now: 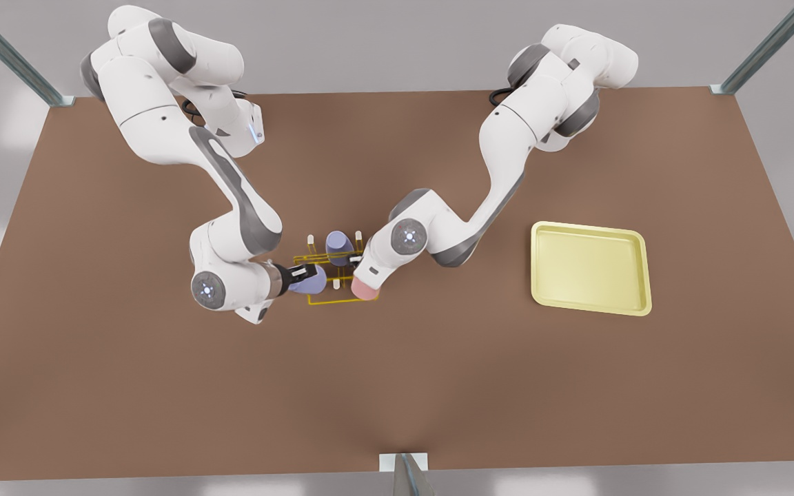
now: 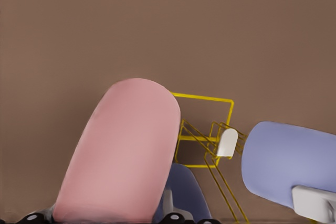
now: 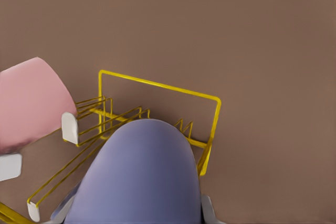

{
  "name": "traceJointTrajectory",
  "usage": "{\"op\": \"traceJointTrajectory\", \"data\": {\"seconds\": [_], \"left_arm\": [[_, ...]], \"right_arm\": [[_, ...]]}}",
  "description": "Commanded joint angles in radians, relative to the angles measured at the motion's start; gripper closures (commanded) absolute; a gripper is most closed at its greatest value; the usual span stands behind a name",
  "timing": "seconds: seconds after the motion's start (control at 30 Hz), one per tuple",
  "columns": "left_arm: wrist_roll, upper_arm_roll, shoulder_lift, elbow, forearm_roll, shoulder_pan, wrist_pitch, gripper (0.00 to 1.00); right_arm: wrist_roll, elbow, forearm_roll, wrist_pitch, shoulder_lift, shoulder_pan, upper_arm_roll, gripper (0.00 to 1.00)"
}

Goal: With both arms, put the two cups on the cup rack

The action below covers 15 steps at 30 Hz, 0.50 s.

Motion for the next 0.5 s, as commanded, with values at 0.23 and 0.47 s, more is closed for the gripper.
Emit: {"op": "traceJointTrajectory", "data": {"seconds": [0.23,0.47], "left_arm": [[-0.156,0.002,-0.006,0.090,0.008,0.012,-0.068,0.00],[-0.215,-0.004,-0.089,0.146,0.034,0.212,-0.162,0.00]], "right_arm": [[0.236,-0.021,-0.041,-0.015,-0.021,-0.002,0.004,0.00],[0.338,-0.056,-0.039,-0.021,-0.019,0.011,0.009,0.00]]}}
